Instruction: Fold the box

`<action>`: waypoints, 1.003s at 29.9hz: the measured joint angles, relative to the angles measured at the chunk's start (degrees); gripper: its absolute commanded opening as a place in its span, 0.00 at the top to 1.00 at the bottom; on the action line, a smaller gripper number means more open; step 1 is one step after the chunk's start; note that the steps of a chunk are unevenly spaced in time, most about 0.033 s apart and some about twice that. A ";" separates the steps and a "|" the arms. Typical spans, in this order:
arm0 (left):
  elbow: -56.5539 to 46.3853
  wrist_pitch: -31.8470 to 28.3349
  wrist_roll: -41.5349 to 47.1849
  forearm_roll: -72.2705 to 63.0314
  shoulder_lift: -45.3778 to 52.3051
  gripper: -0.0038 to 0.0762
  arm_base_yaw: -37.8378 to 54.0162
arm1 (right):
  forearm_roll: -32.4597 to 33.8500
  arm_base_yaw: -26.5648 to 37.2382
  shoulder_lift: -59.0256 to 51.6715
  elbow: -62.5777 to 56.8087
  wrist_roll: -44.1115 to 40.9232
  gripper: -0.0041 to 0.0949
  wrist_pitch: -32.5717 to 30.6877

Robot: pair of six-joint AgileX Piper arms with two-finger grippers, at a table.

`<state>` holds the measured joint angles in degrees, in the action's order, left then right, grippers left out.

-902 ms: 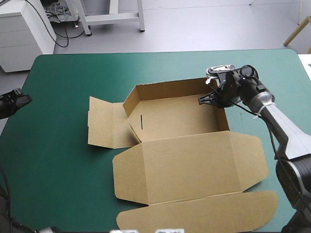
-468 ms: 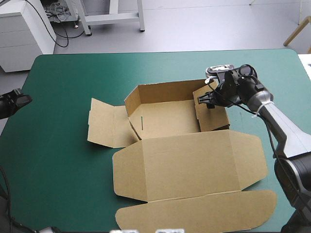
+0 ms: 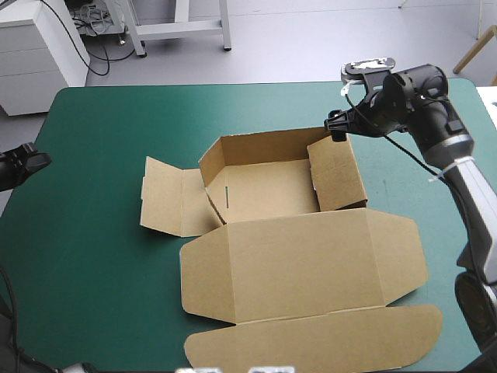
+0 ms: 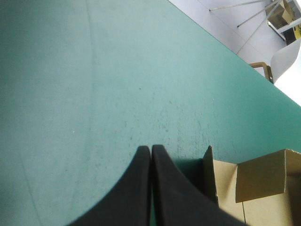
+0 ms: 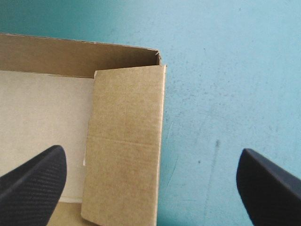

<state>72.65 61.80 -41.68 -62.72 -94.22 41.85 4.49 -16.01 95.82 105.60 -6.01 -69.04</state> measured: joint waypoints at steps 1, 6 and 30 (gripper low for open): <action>0.00 0.00 0.00 0.13 0.00 0.96 0.00 | 0.12 0.00 -1.14 0.14 0.12 0.04 -0.63; 0.00 0.26 0.00 0.18 0.00 0.96 0.00 | 0.19 0.00 -4.77 0.15 0.32 0.04 -1.96; 0.00 0.93 -1.14 0.30 0.00 0.96 0.00 | -1.61 0.00 7.35 -9.08 -1.27 0.05 3.04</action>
<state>72.65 62.73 -42.82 -62.42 -94.22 41.85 2.88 -16.01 103.17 96.52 -7.28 -66.00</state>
